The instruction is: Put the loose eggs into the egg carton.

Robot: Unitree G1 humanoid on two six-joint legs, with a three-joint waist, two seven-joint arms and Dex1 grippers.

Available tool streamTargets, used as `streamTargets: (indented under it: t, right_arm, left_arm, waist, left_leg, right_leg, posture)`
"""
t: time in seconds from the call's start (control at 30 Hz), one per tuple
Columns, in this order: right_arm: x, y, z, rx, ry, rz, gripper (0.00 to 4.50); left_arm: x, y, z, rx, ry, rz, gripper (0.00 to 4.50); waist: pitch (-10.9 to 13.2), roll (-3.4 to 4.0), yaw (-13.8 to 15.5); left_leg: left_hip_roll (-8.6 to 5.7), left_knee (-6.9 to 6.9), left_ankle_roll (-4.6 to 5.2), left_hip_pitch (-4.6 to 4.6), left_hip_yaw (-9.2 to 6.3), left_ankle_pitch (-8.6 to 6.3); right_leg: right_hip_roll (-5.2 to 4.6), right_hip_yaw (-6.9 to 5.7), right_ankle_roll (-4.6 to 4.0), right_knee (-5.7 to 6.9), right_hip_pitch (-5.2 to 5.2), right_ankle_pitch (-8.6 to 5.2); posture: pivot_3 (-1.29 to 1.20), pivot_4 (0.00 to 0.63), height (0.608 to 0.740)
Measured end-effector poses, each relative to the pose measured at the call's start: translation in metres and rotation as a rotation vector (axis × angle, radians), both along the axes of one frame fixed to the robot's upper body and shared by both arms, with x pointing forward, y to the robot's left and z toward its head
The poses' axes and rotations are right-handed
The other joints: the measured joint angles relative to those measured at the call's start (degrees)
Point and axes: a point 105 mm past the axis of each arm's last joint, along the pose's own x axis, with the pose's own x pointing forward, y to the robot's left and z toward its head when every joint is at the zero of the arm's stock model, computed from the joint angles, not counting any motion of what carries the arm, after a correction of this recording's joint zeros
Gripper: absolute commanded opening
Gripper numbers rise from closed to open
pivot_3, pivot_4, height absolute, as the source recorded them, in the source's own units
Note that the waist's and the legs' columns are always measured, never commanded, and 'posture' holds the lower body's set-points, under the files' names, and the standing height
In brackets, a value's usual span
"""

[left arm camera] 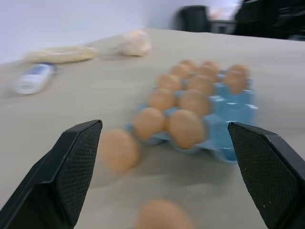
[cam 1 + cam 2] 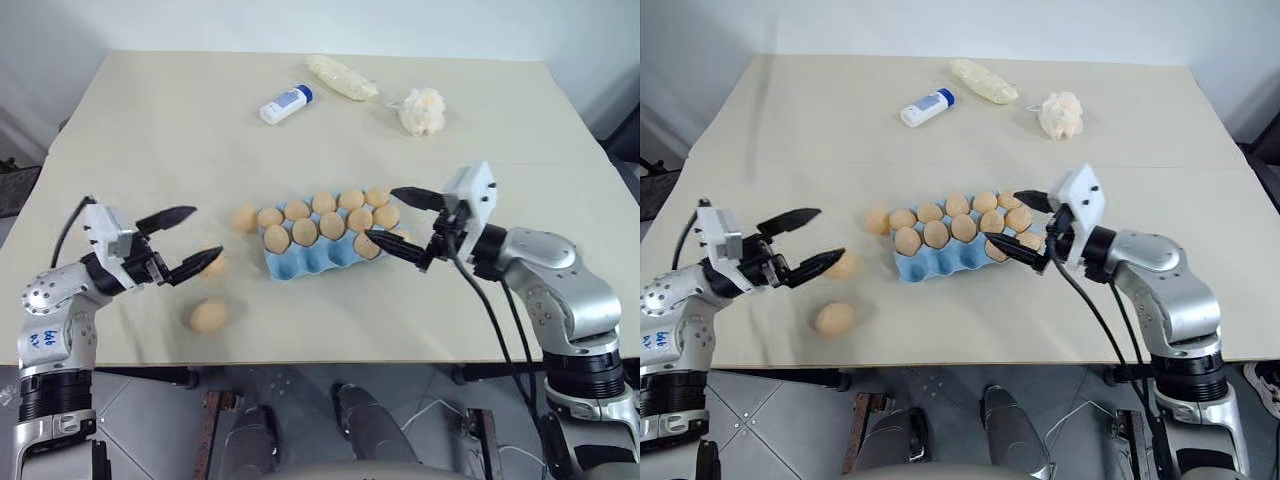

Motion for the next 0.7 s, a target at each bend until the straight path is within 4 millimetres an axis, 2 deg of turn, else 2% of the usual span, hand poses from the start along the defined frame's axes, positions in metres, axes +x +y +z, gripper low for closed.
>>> streamTargets:
  t: [0.1, 0.2, 0.27, 0.43, 0.5, 0.6, 0.7]
  right_arm:
    - [-0.007, -0.011, -0.008, -0.04, 0.006, 0.085, 4.48]
    - [-0.011, -0.024, -0.014, -0.089, 0.007, 0.159, 4.48]
    - [-0.013, -0.027, -0.014, -0.084, -0.003, 0.219, 4.48]
    - [-0.011, -0.029, -0.007, -0.086, -0.035, 0.31, 4.48]
    - [-0.008, -0.03, -0.004, -0.087, -0.038, 0.333, 4.48]
    - [-0.007, -0.031, -0.006, -0.089, -0.023, 0.361, 4.48]
    - [-0.005, -0.029, -0.01, -0.082, 0.008, 0.393, 4.48]
  left_arm:
    - [-0.003, 0.018, -0.007, -0.032, 0.057, 0.152, 4.5]
    - [-0.014, 0.04, -0.025, -0.06, 0.165, 0.333, 4.5]
    - [-0.022, 0.046, -0.031, -0.064, 0.2, 0.404, 4.5]
    - [-0.038, 0.042, -0.03, -0.067, 0.206, 0.51, 4.5]
    - [-0.047, 0.035, -0.03, -0.066, 0.199, 0.524, 4.5]
    - [-0.054, 0.028, -0.027, -0.053, 0.173, 0.516, 4.5]
    - [-0.069, 0.017, -0.025, -0.094, 0.117, 0.533, 4.5]
  waist:
    - [0.0, 0.0, -0.04]
    - [0.01, -0.01, -0.22]
    - [0.02, -0.02, -0.09]
    - [0.02, -0.03, -0.07]
    - [0.02, -0.03, -0.15]
    - [0.02, -0.04, -0.13]
    - [0.02, -0.04, -0.19]
  left_leg:
    - [0.02, 0.0, 0.0, 0.04, -0.01, 0.0]
    - [0.05, 0.01, 0.0, 0.07, -0.01, 0.0]
    - [0.04, 0.08, -0.02, 0.07, -0.06, 0.02]
    - [0.0, 0.19, -0.02, 0.16, -0.05, 0.03]
    - [-0.01, 0.19, -0.02, 0.18, -0.04, 0.03]
    - [-0.06, 0.17, -0.02, 0.18, -0.04, 0.02]
    - [-0.04, 0.11, -0.04, 0.19, 0.0, -0.01]
  right_leg:
    - [-0.01, 0.0, 0.0, 0.03, 0.02, 0.0]
    - [0.0, 0.01, 0.01, 0.05, 0.03, 0.0]
    - [0.01, -0.05, 0.0, 0.12, 0.04, 0.0]
    - [-0.1, -0.01, 0.01, 0.12, 0.18, 0.01]
    - [-0.14, -0.01, 0.02, 0.02, 0.25, 0.02]
    - [-0.11, -0.04, -0.13, -0.02, 0.26, -0.06]
    - [-0.16, 0.04, -0.18, -0.07, 0.27, -0.09]
  posture:
    - [0.0, 0.15, 0.74]
    - [0.0, 0.15, 0.74]
    - [0.0, 0.15, 0.74]
    - [0.0, 0.15, 0.74]
    - [0.0, 0.15, 0.74]
    - [0.0, 0.15, 0.74]
    - [0.0, 0.15, 0.74]
